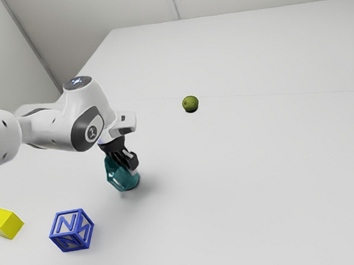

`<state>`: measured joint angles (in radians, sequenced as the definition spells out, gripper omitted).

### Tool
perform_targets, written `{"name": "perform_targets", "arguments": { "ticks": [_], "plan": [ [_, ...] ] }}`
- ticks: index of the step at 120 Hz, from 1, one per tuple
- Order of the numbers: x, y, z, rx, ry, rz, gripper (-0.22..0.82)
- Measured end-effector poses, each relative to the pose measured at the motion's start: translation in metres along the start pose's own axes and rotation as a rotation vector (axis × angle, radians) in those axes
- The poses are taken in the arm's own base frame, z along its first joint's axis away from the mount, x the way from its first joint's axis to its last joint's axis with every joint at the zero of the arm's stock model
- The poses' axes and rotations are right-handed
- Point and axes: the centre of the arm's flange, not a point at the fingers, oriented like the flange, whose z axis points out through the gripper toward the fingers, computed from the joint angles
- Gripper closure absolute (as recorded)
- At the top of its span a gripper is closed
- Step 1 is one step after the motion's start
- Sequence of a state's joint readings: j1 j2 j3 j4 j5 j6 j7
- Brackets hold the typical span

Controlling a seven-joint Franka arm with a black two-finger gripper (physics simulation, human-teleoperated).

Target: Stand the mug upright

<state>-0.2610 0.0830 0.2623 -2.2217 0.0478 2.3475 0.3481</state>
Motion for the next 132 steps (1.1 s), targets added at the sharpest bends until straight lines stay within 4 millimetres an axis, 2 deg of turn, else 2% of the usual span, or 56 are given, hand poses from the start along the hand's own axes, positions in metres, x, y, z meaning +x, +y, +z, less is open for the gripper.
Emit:
{"name": "perform_targets", "arguments": {
  "ticks": [27, 68, 77, 87, 95, 114, 132],
  "plan": [
    [-0.001, -0.001, -0.013, 0.001, 0.02, -0.016, 0.22],
    [0.002, -0.005, -0.064, 0.01, 0.1, -0.032, 0.14],
    [0.014, -0.011, -0.086, 0.015, 0.121, -0.041, 0.12],
    [0.037, -0.024, -0.112, 0.022, 0.129, -0.055, 0.1],
    [0.055, -0.031, -0.125, 0.02, 0.118, -0.065, 0.07],
    [0.096, -0.029, -0.134, -0.008, 0.065, -0.064, 0.03],
    [0.107, -0.021, -0.139, -0.053, 0.022, -0.062, 0.02]
  ]
}}
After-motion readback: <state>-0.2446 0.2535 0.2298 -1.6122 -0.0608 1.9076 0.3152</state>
